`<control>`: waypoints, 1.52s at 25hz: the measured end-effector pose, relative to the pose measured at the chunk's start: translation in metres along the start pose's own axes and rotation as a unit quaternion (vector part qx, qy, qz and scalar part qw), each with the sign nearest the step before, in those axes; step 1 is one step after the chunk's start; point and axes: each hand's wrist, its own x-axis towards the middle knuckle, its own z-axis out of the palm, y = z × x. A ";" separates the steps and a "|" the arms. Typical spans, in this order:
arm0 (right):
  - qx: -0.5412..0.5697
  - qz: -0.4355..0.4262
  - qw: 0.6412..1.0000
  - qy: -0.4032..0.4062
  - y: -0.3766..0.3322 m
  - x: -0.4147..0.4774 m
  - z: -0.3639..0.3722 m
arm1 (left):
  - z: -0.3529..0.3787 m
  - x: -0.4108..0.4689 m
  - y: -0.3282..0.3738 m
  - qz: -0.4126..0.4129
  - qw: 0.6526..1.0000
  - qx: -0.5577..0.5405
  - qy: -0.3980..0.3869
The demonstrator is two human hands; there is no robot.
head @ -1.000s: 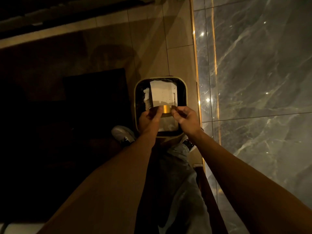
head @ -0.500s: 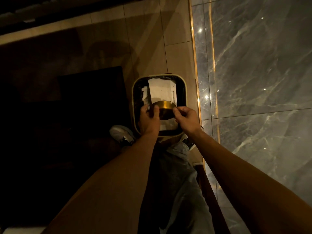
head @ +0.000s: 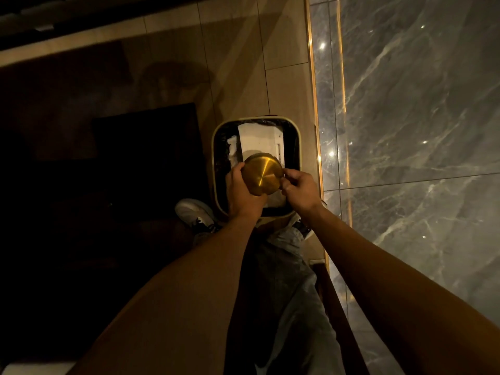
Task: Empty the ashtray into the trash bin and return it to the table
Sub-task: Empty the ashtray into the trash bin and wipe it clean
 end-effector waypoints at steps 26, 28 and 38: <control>-0.238 -0.151 0.959 -0.037 -0.009 -0.010 -0.011 | -0.009 0.001 0.002 0.150 0.970 0.190 -0.030; -0.315 -0.203 0.926 -0.031 -0.008 -0.014 -0.014 | -0.008 0.002 0.002 0.146 0.970 0.191 -0.034; -0.570 -0.393 0.709 -0.135 -0.021 0.000 -0.024 | -0.013 -0.005 0.013 0.183 0.961 0.203 -0.049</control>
